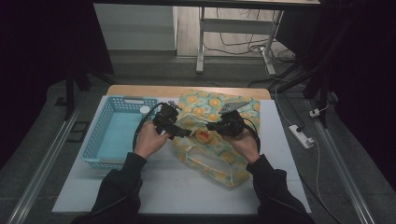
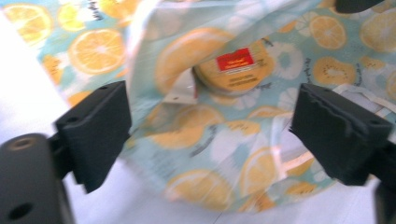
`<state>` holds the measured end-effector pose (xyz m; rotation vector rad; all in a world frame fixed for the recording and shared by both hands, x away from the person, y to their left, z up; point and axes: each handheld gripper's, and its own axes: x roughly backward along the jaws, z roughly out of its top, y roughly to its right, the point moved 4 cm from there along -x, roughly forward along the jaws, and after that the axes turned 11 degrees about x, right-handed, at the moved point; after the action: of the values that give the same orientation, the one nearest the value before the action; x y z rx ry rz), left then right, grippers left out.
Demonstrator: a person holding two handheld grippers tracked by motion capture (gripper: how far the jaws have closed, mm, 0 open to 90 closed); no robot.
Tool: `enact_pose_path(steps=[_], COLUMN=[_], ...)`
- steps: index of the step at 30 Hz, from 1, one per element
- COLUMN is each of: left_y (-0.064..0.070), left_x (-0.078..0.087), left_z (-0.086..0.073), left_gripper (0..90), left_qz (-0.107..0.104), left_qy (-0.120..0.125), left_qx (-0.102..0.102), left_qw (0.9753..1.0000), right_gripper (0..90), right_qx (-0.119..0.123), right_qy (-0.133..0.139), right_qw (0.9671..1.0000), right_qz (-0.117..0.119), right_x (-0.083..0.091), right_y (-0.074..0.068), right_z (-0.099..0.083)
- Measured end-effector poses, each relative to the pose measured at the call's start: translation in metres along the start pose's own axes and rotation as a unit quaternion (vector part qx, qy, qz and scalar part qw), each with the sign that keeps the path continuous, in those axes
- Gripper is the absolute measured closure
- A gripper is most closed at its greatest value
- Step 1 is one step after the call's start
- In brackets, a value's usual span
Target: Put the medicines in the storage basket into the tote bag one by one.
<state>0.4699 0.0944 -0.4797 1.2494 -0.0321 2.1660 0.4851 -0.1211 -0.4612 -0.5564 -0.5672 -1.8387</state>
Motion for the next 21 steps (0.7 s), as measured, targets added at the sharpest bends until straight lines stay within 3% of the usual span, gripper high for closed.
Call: enact_pose_path(steps=[11, 15, 18, 21], left_y=[-0.039, -0.058, -0.073, -0.088], left_x=[0.035, 0.042, 0.044, 0.045], left_z=[-0.007, -0.008, -0.009, -0.010], left_gripper=[0.0, 0.0, 0.0, 0.0], left_qz=[0.024, 0.034, 0.054, 0.065], left_qy=[0.042, 0.056, 0.056, 0.067], left_qx=[0.014, 0.023, 0.032, 0.051], left_qw=[0.9987, 0.9976, 0.9965, 0.9943], right_gripper=[90.0, 90.0, 90.0, 90.0], right_qx=[-0.001, -0.002, -0.002, -0.001], right_qy=[-0.002, -0.003, -0.002, -0.003], right_qw=[1.0000, 1.0000, 1.0000, 1.0000], right_qz=[0.000, 0.000, 0.000, 0.000], right_x=[-0.001, -0.001, -0.001, -0.001], right_y=[0.000, 0.000, 0.001, 0.001], right_z=[-0.001, -0.001, -0.001, -0.001])
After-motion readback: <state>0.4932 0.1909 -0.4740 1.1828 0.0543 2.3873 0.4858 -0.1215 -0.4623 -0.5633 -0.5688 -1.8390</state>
